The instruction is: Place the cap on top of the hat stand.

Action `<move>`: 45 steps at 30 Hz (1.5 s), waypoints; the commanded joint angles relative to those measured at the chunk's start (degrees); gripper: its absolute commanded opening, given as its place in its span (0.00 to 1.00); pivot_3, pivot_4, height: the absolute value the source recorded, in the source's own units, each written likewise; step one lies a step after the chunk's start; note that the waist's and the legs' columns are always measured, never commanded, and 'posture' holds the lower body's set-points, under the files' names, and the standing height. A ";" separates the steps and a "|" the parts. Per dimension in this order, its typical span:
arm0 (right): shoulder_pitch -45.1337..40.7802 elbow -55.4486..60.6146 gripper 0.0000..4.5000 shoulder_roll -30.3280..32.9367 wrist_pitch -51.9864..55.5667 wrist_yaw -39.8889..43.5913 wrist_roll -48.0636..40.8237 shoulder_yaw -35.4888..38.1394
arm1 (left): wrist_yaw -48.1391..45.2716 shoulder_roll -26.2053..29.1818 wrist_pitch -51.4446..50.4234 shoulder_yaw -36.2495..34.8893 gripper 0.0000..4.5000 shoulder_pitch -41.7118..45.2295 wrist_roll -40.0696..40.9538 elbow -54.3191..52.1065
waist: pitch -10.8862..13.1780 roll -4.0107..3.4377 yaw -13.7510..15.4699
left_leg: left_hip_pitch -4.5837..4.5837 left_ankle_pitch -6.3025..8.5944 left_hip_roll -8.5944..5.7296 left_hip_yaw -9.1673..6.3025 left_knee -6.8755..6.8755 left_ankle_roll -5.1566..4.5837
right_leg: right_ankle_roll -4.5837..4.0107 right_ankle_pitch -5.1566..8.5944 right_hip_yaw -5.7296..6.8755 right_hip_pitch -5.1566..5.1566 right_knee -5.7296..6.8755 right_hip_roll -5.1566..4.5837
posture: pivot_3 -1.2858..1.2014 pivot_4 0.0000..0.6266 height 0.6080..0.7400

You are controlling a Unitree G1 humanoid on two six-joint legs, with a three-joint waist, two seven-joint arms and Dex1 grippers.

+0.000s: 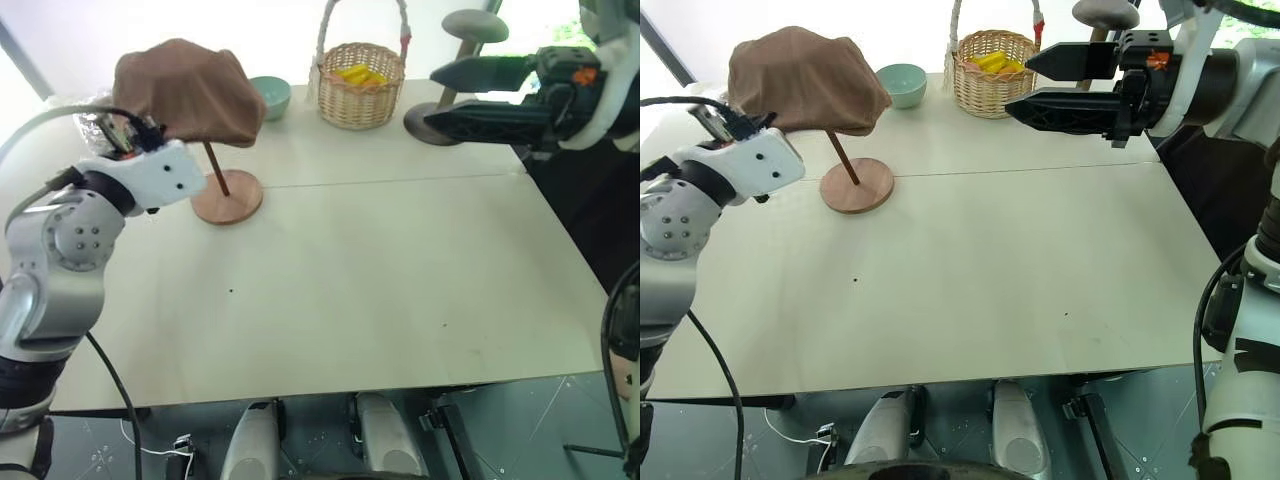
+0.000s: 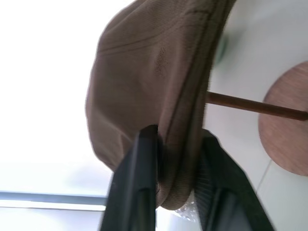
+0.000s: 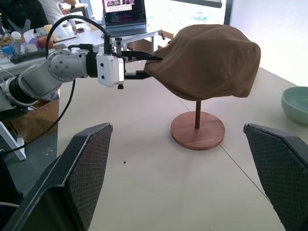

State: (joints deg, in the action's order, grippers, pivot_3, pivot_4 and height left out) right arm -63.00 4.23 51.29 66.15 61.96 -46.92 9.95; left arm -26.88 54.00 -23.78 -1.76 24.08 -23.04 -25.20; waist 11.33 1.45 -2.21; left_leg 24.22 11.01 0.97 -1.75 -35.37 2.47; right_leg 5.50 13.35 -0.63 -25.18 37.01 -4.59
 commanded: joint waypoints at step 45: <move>1.72 -1.11 1.00 1.89 -5.62 -1.71 -0.42 0.21 | -9.76 6.77 41.69 -19.83 0.99 -11.69 27.48 25.05 | 0.00 -0.01 -0.22 | -0.02 0.00 0.03 0.13 0.02 0.00 | 0.00 -0.02 -0.04 -0.05 0.02 -0.05 | 0.52 0.24 1.00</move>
State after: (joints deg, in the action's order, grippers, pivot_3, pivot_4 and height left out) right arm -60.45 3.12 52.00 62.17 59.74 -47.90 9.33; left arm -33.49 58.75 24.55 -17.50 14.00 -0.72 3.92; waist 11.33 1.44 -2.43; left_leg 24.21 11.02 1.01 -1.62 -35.34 2.47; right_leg 5.50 13.33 -0.67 -25.23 37.02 -4.65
